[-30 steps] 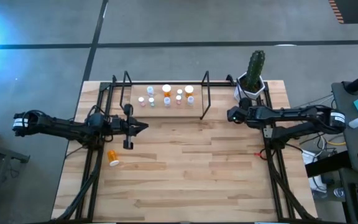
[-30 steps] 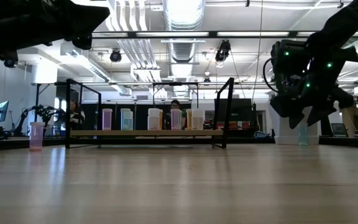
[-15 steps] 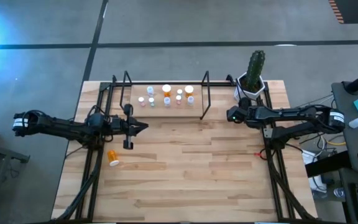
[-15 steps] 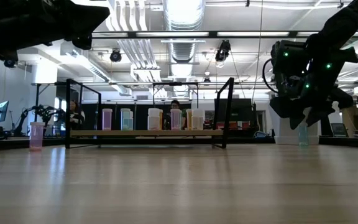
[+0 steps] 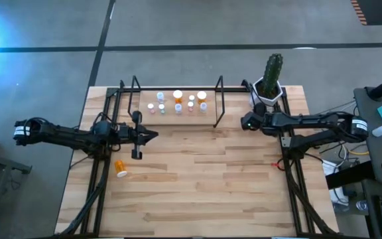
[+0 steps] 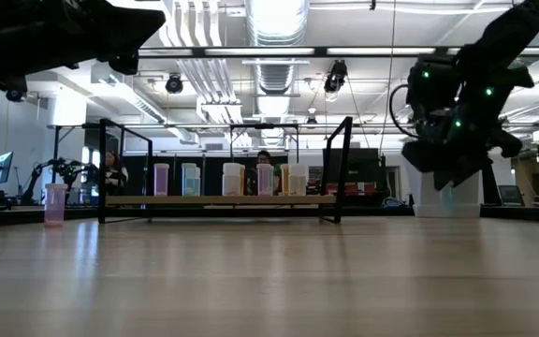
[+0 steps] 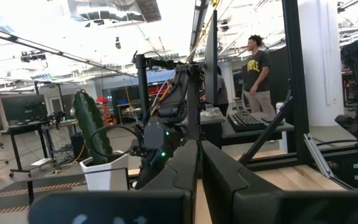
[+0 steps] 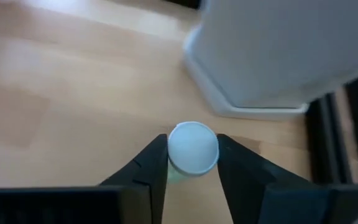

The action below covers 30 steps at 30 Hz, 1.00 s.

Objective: Pick and place medicine bottles onto shelf by color
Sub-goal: Put the green pill bottle on the shelf

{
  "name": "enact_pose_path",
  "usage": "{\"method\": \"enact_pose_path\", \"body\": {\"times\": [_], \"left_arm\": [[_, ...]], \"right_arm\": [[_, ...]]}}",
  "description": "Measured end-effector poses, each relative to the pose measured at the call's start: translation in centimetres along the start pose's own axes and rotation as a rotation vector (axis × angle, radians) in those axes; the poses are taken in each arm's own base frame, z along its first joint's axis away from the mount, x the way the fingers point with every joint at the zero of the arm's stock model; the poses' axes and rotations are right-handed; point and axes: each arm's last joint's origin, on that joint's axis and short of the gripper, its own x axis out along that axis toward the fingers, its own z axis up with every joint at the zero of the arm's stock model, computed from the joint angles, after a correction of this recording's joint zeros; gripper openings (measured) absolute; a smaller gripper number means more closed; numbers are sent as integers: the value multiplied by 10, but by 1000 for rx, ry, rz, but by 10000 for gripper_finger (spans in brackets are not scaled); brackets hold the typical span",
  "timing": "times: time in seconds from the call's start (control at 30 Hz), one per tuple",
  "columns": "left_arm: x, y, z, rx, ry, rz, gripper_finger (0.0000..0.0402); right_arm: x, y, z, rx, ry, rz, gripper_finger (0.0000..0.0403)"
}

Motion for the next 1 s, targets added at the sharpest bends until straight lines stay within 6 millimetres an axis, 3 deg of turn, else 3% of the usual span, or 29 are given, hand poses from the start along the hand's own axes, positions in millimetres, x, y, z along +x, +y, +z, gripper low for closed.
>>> {"method": "enact_pose_path", "body": {"times": [0.27, 0.4, 0.57, 0.8, 1.0], "left_arm": [[0, 0, 0, 0, 0, 0, 2], [0, 0, 0, 0, 0, 0, 2], [0, 0, 0, 0, -1, 0, 2], [0, 0, 0, 0, -1, 1, 2], [-1, 0, 2, 2, -12, 2, 2]], "right_arm": [[-40, 16, 14, -182, 103, 126, 121], [-71, 25, 2, -297, 122, 201, 116], [-114, 44, -30, -398, 81, 428, 126], [-163, 97, -72, -539, -145, 881, 128], [-172, 158, -60, -651, -339, 921, 117]]}}
